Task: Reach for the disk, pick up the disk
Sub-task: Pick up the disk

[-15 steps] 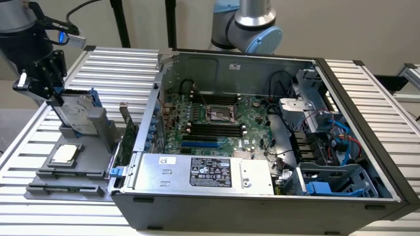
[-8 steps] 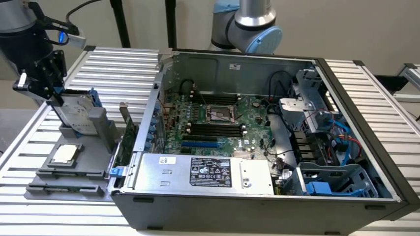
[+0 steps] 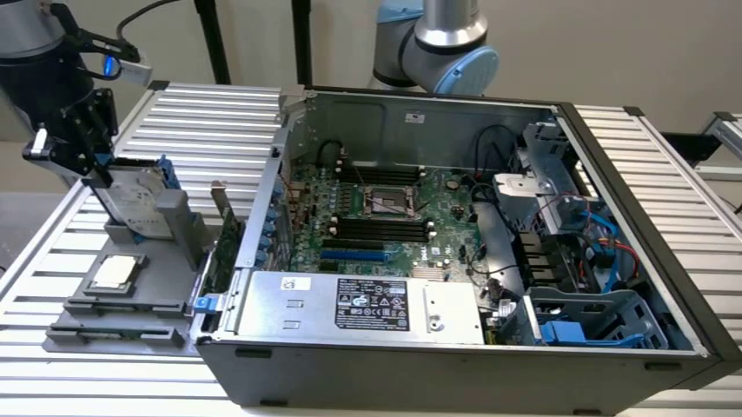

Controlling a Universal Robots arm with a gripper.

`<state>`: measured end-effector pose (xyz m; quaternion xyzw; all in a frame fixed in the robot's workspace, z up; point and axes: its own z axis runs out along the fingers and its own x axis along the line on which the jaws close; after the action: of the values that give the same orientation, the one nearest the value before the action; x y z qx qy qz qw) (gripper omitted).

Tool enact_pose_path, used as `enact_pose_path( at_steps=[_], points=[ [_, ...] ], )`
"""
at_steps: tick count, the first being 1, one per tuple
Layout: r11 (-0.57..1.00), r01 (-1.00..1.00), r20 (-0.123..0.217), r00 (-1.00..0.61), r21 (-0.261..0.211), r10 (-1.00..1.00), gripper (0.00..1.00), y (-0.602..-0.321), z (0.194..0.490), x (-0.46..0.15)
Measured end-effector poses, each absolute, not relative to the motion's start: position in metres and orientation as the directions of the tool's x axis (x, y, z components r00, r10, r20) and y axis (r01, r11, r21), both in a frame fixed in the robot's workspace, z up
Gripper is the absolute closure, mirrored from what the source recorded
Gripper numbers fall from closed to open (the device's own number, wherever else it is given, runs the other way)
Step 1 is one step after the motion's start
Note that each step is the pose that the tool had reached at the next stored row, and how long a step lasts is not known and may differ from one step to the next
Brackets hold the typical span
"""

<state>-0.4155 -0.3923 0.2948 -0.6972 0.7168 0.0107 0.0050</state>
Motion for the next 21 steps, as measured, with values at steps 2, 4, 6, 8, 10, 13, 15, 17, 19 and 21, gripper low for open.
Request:
enact_pose_path(
  at_steps=[2,4,6,8,10,13,15,17,19,21],
  points=[
    [0.028,-1.000,-0.022,-0.028,0.008,-0.999,0.67,-0.392,0.295,-0.415],
    [0.028,-1.000,-0.022,-0.028,0.008,-0.999,0.67,-0.392,0.295,-0.416],
    [0.028,-1.000,-0.022,-0.028,0.008,-0.999,0.67,-0.392,0.296,-0.416],
    [0.028,-1.000,-0.022,-0.028,0.008,-0.999,0.67,-0.392,0.298,-0.416],
    [0.028,-1.000,-0.022,-0.028,0.008,-0.999,0.67,-0.392,0.303,-0.415],
    [0.028,-1.000,-0.022,-0.028,0.008,-0.999,0.67,-0.392,0.316,-0.415],
    [0.028,-1.000,-0.022,-0.028,0.008,-0.999,0.67,-0.392,0.326,-0.415],
    [0.028,-1.000,-0.022,-0.028,0.008,-0.999,0.67,-0.392,0.335,-0.414],
    [0.028,-1.000,-0.022,-0.028,0.008,-0.999,0.67,-0.392,0.344,-0.413],
    [0.028,-1.000,-0.022,-0.028,0.008,-0.999,0.67,-0.392,0.353,-0.412]
  ],
)
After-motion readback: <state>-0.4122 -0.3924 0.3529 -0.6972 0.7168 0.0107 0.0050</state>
